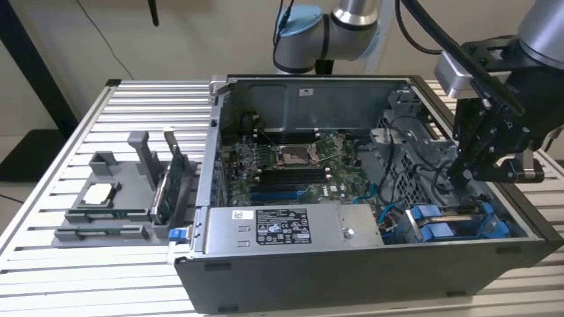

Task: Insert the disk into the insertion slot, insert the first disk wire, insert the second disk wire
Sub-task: 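Insert the second disk wire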

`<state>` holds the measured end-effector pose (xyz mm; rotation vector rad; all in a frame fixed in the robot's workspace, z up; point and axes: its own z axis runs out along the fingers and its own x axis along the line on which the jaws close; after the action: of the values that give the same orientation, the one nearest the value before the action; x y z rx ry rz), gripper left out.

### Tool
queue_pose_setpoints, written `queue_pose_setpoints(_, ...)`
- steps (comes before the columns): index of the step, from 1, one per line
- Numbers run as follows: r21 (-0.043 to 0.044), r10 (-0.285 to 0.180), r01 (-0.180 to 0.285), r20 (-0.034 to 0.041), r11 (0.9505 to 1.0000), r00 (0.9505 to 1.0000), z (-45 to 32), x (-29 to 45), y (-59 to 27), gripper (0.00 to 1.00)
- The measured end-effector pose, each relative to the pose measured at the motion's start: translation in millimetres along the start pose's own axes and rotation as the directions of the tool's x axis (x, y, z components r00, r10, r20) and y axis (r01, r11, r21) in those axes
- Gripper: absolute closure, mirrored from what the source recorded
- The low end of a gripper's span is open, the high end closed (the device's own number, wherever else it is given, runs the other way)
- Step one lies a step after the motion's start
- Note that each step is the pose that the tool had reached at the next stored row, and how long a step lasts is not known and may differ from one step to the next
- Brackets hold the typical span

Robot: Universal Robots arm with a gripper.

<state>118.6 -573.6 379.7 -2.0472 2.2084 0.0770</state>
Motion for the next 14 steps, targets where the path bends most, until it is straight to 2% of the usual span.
queue_pose_setpoints(6,0.0014,0.000,0.000,-0.0119,1.0000,0.9999,1.0,0.5,-1.1,0.81)
queue_pose_setpoints(11,0.0048,0.001,-0.001,-0.0122,1.0000,0.9999,3.8,0.8,-1.0,0.79)
queue_pose_setpoints(12,0.0050,0.001,-0.001,-0.0123,1.0000,0.9999,4.0,0.9,-0.9,0.73)
queue_pose_setpoints(14,0.0061,0.002,-0.002,-0.0122,1.0000,0.9999,4.9,1.0,-0.9,0.73)
